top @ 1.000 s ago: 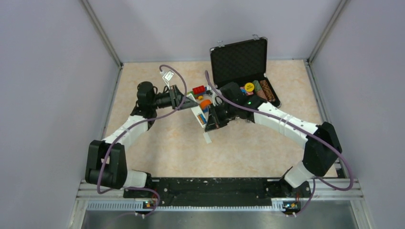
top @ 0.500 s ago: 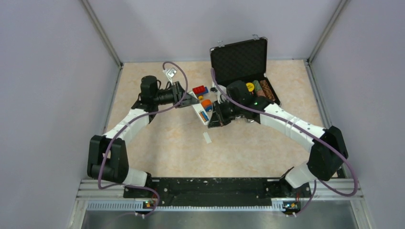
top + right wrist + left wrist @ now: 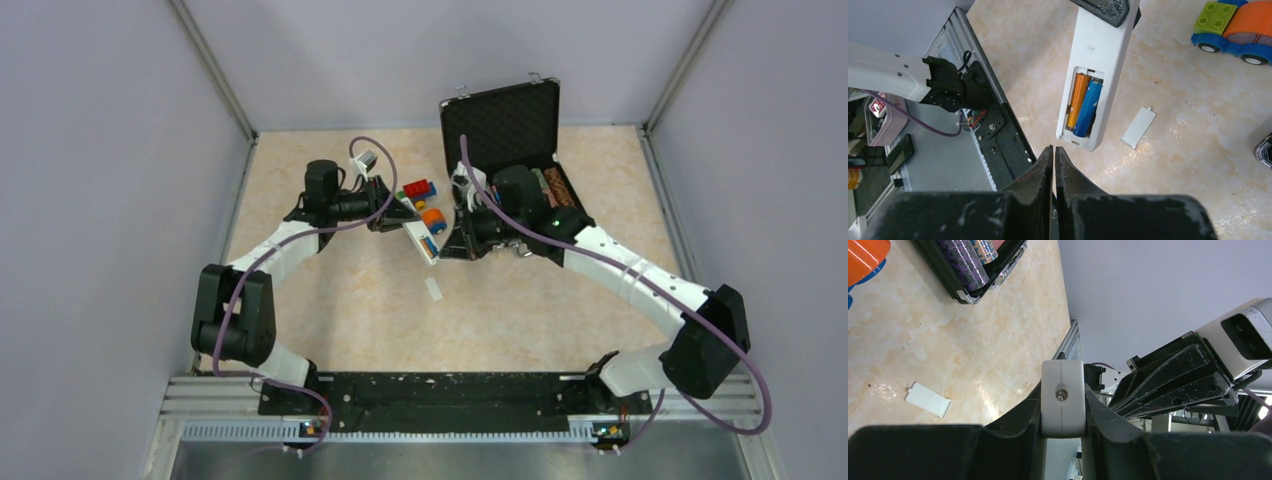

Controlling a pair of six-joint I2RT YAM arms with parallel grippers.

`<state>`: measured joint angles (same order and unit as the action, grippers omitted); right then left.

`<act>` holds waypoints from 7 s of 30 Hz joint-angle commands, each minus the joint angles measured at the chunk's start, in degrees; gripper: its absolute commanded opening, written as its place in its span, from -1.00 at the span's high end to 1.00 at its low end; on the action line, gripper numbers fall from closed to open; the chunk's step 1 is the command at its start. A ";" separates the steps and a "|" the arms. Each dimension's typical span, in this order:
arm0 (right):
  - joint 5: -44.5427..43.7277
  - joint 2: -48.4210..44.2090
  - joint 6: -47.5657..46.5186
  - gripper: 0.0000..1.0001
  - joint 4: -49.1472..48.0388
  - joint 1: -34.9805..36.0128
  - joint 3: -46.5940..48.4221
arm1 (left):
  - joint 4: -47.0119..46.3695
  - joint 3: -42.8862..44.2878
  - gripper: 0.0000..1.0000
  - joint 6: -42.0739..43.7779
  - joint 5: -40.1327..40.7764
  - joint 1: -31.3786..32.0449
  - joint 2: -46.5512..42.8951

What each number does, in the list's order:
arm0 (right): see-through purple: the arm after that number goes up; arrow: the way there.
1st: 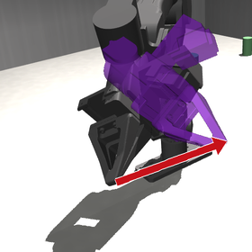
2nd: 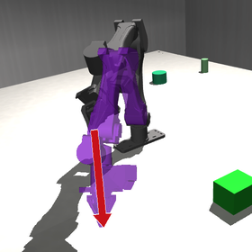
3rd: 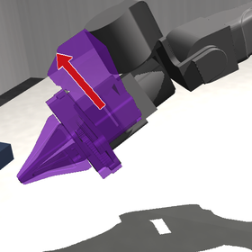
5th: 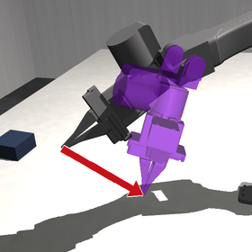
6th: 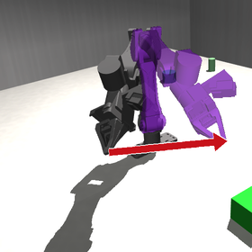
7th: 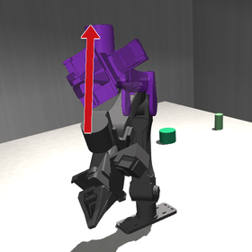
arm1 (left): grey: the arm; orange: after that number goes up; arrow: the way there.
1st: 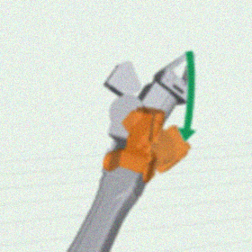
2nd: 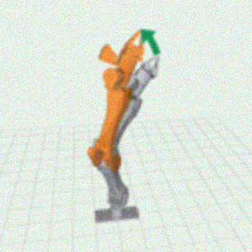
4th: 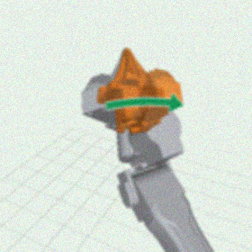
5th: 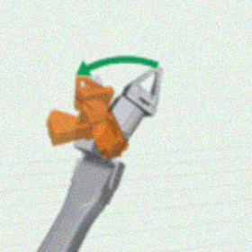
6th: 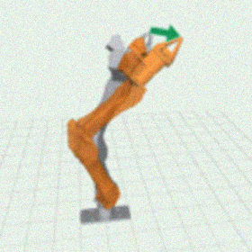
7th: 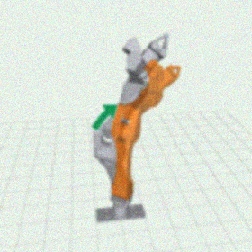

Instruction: Load the batteries into the remote control

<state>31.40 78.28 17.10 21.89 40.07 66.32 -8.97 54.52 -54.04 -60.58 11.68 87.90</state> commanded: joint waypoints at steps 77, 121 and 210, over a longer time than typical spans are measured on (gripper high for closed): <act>-6.79 16.30 11.10 1.00 4.41 -3.39 7.30 | -6.02 -0.54 1.00 3.64 -2.83 2.29 -9.69; -11.94 -5.97 52.98 -0.67 -48.97 -9.38 -12.20 | -20.35 1.47 1.00 -31.72 26.74 1.50 -13.82; -36.07 17.55 -16.64 -0.04 -9.15 17.53 -6.05 | 25.92 -20.99 1.00 3.44 48.28 -10.26 -38.18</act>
<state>2.48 92.88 5.45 15.27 57.84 56.03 17.15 35.33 -51.00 -12.34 2.74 50.41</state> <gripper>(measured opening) 0.475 0.296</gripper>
